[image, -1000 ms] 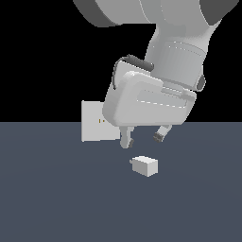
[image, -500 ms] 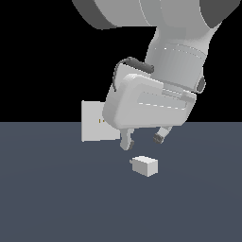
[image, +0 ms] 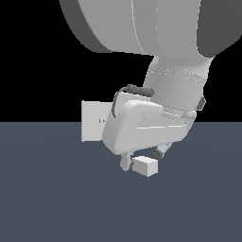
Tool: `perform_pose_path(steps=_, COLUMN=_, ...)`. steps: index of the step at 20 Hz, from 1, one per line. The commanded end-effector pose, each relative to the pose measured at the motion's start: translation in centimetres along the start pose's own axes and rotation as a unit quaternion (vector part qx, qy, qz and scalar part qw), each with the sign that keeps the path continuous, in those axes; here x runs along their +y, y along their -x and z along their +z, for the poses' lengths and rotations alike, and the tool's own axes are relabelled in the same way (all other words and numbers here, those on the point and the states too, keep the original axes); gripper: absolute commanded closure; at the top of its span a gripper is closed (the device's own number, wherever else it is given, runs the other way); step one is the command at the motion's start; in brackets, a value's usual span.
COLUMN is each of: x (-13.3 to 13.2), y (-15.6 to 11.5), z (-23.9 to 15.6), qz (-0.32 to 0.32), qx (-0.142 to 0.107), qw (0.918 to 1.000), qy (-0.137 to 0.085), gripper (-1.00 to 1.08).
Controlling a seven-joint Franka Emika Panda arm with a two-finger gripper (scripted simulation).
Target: Plug the charger into the wall socket.
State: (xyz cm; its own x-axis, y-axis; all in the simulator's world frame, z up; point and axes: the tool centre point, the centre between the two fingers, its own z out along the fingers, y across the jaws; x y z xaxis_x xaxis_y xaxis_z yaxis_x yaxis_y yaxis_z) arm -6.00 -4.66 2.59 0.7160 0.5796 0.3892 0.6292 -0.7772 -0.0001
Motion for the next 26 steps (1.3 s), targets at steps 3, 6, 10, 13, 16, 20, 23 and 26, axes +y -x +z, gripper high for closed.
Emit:
perform_pose_path(steps=3, x=0.0, y=0.5, z=1.1, qz=0.0, qx=0.0, qw=1.0, qy=0.0, gripper=-0.92)
perform_pose_path(steps=6, x=0.0, y=0.5, z=1.3, qz=0.0, qx=0.0, qw=1.0, qy=0.0, gripper=-0.92)
perform_pose_path(steps=10, x=0.0, y=0.5, z=1.3, qz=0.0, qx=0.0, qw=1.0, qy=0.0, gripper=1.08)
perform_pose_path(steps=13, x=0.0, y=0.5, z=1.3, qz=0.0, qx=0.0, qw=1.0, qy=0.0, gripper=1.08)
perform_pose_path(steps=16, x=0.0, y=0.5, z=1.3, qz=0.0, qx=0.0, qw=1.0, qy=0.0, gripper=1.08)
perform_pose_path(steps=20, x=-0.2, y=0.3, z=1.2, qz=0.001, qx=0.001, qw=1.0, qy=0.001, gripper=1.08)
perform_pose_path(steps=23, x=-0.5, y=-0.1, z=0.8, qz=0.009, qx=0.001, qw=1.0, qy=0.004, gripper=1.08)
perform_pose_path(steps=26, x=-1.0, y=-0.7, z=0.3, qz=0.021, qx=0.001, qw=0.9997, qy=0.009, gripper=1.08)
